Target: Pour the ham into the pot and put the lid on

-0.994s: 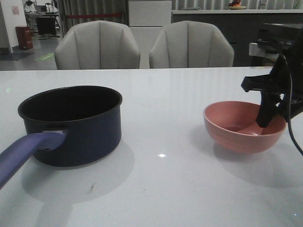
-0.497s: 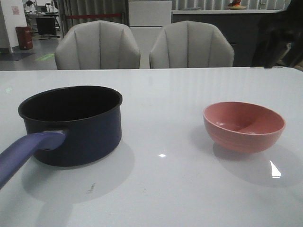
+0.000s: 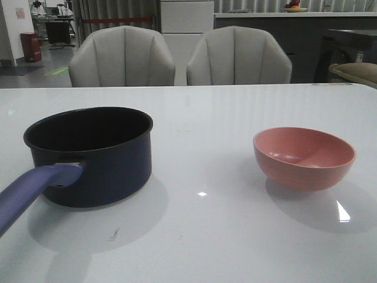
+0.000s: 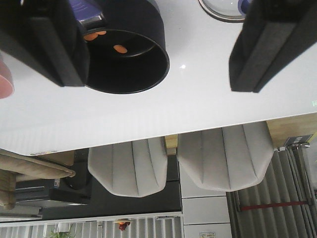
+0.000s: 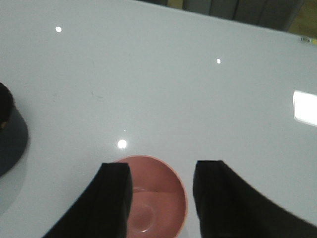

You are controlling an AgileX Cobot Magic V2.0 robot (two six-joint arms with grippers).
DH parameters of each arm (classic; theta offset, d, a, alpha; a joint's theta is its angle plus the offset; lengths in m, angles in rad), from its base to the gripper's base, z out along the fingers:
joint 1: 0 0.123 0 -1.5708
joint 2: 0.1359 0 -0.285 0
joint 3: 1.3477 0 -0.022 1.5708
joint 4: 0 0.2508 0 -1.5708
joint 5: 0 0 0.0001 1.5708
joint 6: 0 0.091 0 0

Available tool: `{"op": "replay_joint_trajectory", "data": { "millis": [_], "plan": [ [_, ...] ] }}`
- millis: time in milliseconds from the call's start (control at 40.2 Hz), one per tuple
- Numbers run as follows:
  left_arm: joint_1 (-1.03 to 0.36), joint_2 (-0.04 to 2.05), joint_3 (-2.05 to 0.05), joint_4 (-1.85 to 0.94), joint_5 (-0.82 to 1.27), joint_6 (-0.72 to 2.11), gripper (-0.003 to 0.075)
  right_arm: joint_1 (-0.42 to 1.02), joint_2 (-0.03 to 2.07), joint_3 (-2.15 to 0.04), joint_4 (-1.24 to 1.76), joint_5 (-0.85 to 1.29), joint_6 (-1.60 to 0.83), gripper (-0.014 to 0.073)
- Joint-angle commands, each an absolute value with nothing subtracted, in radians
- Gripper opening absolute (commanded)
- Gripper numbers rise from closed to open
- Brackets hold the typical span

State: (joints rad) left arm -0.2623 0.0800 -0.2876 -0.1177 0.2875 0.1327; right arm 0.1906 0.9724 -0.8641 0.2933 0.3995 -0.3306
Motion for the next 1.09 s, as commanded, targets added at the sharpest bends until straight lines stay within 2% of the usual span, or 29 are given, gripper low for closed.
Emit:
{"op": "replay_joint_trajectory", "data": {
  "millis": [0,149,447,572,746,845,970,1069],
  "plan": [
    [-0.268,0.090,-0.314,-0.128,0.210,0.126,0.0606,0.239,0.826,-0.785,0.303,0.237,-0.344,0.0419],
    [-0.268,0.090,-0.314,-0.128,0.210,0.126,0.0606,0.285,0.607,-0.615,0.303,0.182,-0.344,0.0419],
    [-0.268,0.090,-0.314,-0.128,0.210,0.126,0.0606,0.287,0.186,-0.283,0.314,0.108,-0.335,0.0419],
    [-0.268,0.090,-0.314,-0.128,0.210,0.126,0.0606,0.287,0.096,-0.191,0.314,0.107,-0.335,0.0419],
    [-0.268,0.090,-0.314,-0.128,0.210,0.126,0.0606,0.287,0.086,-0.132,0.333,0.134,-0.335,0.0411],
    [-0.268,0.090,-0.314,-0.130,0.210,0.126,0.0606,0.287,0.086,-0.122,0.335,0.118,-0.335,0.0344],
    [-0.268,0.090,-0.314,-0.130,0.210,0.126,0.0606,0.287,0.086,-0.122,0.335,0.099,-0.335,0.0126],
    [-0.268,0.090,-0.314,-0.130,0.210,0.126,0.0606,0.287,0.086,-0.122,0.337,0.100,-0.335,0.0150]
  ]
}}
